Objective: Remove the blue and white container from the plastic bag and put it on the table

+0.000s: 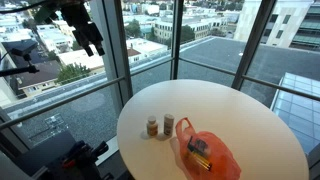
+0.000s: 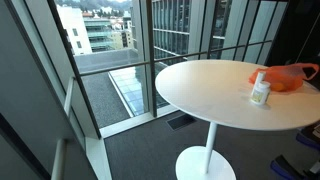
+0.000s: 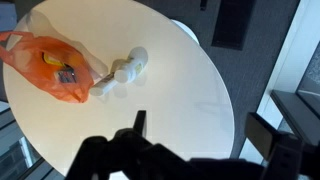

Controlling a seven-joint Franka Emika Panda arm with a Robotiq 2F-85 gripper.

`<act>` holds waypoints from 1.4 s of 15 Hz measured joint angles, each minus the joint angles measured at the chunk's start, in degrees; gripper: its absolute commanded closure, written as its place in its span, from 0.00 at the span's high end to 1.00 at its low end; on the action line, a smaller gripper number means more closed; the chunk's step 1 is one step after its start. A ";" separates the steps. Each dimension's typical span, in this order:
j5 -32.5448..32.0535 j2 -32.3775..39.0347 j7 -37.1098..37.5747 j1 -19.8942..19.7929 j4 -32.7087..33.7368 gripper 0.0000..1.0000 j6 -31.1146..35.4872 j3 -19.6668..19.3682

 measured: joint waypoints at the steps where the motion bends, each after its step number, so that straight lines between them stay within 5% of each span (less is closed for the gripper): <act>1: 0.00 0.00 0.00 0.00 0.00 1.00 0.00 0.00; 10: 0.00 0.02 0.01 0.07 0.00 1.00 0.05 -1.44; 21: -1.48 0.00 1.23 -5.80 -0.96 1.00 6.16 -11.26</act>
